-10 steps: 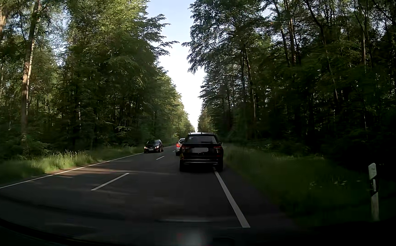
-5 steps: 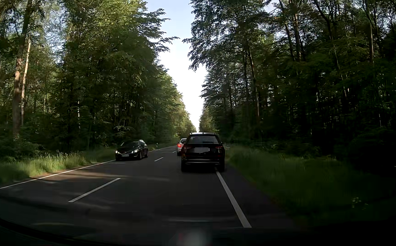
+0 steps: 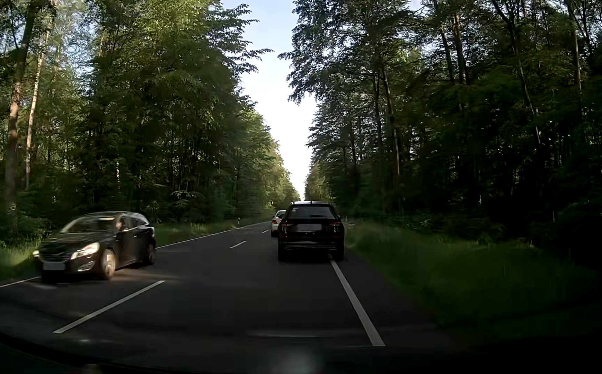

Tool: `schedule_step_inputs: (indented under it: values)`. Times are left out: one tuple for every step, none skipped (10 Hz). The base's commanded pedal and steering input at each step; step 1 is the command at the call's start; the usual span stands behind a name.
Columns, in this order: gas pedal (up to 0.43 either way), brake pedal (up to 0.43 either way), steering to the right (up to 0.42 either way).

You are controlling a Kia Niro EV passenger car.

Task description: Follow the waypoints while adhering to traffic rules and regulations

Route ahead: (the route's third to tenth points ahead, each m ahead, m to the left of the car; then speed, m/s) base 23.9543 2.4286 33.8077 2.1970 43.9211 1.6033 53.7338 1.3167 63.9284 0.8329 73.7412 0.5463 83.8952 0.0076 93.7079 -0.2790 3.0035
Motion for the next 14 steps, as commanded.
schedule_step_inputs:
  values:
    - [0.000,0.000,-0.014]
    - [0.000,0.000,-0.014]
    - [0.000,0.000,-0.014]
    - [0.000,0.000,-0.012]
    - [0.000,0.000,-0.007]
    - [0.000,0.000,-0.003]
    - [0.000,0.000,0.000]
    - [0.000,0.000,0.004]
    - [0.000,0.000,0.006]
    - [0.000,0.000,0.008]
    - [0.000,0.000,0.010]
    - [0.000,0.000,0.011]
    - [0.000,0.000,0.011]
    - [0.000,0.000,0.010]
